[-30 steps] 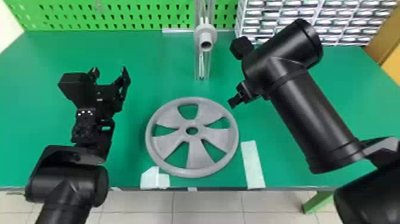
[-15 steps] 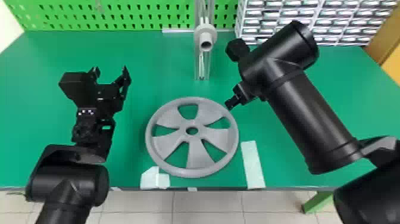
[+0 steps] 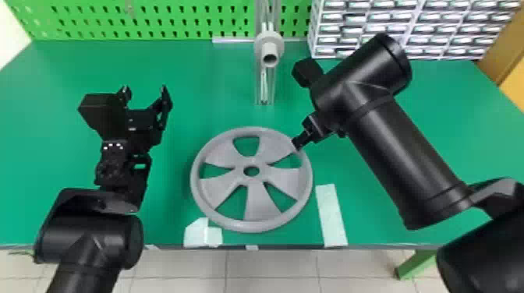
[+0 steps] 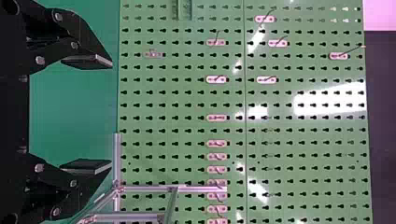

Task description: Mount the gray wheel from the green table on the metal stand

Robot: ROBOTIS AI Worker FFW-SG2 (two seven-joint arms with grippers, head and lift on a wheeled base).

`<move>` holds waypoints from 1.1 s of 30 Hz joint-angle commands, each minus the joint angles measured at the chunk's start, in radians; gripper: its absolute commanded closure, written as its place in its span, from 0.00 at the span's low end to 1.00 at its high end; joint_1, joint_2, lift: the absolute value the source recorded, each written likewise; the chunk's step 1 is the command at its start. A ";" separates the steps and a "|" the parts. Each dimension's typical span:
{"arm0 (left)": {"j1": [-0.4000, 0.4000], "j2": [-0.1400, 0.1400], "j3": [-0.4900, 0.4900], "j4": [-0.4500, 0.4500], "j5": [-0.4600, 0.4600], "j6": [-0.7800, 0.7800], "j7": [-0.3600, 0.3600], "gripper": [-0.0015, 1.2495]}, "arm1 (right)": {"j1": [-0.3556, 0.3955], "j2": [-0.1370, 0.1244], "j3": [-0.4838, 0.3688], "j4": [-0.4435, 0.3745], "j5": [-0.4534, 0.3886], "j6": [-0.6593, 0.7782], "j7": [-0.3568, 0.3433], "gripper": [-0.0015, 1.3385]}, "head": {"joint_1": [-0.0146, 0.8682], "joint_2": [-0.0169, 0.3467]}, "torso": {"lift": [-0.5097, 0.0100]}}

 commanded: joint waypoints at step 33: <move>-0.005 0.000 -0.003 0.001 -0.003 0.000 0.000 0.39 | -0.005 0.001 0.007 0.114 -0.072 -0.103 -0.002 0.39 | 1.00 0.19 | 0.79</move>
